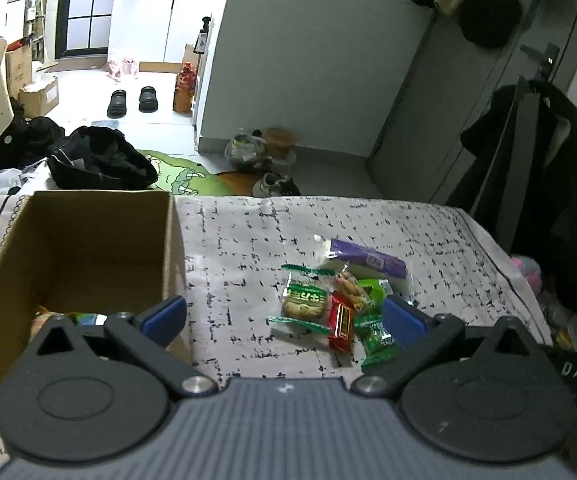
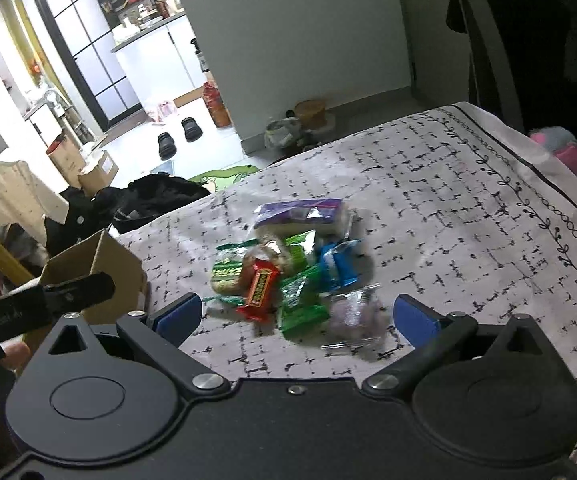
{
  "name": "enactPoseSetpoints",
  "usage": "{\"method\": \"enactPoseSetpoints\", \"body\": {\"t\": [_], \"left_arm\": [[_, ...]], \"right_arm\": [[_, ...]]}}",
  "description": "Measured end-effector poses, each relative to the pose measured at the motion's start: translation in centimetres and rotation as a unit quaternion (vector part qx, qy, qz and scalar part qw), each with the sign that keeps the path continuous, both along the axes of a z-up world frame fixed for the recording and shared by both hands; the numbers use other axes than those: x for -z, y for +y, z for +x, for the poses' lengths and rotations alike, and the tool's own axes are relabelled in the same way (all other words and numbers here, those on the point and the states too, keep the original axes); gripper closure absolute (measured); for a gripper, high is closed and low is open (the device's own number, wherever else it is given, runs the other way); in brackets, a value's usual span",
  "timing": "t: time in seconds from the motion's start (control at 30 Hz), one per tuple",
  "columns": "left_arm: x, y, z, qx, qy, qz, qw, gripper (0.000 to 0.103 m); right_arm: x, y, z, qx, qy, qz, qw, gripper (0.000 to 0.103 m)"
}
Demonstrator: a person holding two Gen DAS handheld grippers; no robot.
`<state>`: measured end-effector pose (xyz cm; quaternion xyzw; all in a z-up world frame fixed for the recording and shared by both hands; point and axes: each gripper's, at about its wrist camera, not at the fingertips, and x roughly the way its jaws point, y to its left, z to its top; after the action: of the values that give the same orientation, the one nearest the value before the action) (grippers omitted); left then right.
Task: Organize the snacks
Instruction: 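Move both open tools back toward the remaining snack pile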
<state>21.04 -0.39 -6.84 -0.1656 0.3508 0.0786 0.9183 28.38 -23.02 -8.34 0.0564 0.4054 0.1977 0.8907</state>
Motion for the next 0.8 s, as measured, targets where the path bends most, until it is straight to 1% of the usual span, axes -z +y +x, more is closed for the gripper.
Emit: {"method": "enactPoseSetpoints", "body": {"t": [0.17,0.23,0.3,0.33,0.37,0.4,0.47,0.5,0.53,0.57,0.7,0.73,0.8], "left_arm": [[0.8,-1.0,1.1,0.009,0.002,-0.004,0.9999,0.0],[1.0,-1.4,1.6,0.018,-0.002,-0.009,0.9998,0.001],[1.3,-1.9,2.1,0.026,-0.002,-0.005,0.9997,0.003],[1.6,-2.1,2.5,0.028,0.0,-0.001,0.9996,0.007],[1.8,-2.3,2.7,0.029,0.0,0.002,0.9996,0.01],[2.1,-2.5,3.0,0.031,0.004,0.005,0.9995,0.014],[2.8,-2.9,3.7,0.039,0.011,0.002,0.9992,0.02],[3.2,-3.1,3.9,0.04,0.015,0.001,0.9991,0.027],[3.5,-3.2,4.2,0.041,0.02,-0.002,0.999,0.033],[3.9,-3.3,4.5,0.044,0.024,-0.006,0.9987,0.035],[5.5,-3.7,5.8,0.051,0.036,-0.019,0.9979,0.05],[5.7,-3.9,6.1,0.053,0.036,-0.023,0.9977,0.052],[6.3,-4.1,6.7,0.053,0.037,-0.032,0.9974,0.056]], "right_arm": [[0.3,-0.9,0.7,0.005,-0.004,-0.006,1.0,0.002],[0.7,-1.2,1.0,0.006,0.001,-0.005,1.0,0.007],[1.2,-1.4,1.4,0.009,0.011,-0.005,1.0,0.016],[1.5,-1.6,1.6,0.012,0.016,-0.004,1.0,0.018],[1.8,-1.6,1.7,0.013,0.022,-0.002,1.0,0.024],[2.1,-1.7,1.9,0.014,0.027,-0.002,1.0,0.026],[2.8,-1.8,2.3,0.016,0.038,-0.002,0.999,0.034],[3.2,-1.9,2.4,0.018,0.044,-0.003,0.999,0.038],[3.6,-1.9,2.7,0.02,0.051,-0.003,0.998,0.04],[3.9,-2.0,2.9,0.022,0.057,-0.002,0.998,0.043],[5.0,-2.0,3.6,0.027,0.076,-0.006,0.997,0.044],[5.2,-2.0,3.8,0.028,0.081,-0.007,0.996,0.046],[5.7,-1.8,4.2,0.026,0.087,-0.008,0.996,0.048]]}}
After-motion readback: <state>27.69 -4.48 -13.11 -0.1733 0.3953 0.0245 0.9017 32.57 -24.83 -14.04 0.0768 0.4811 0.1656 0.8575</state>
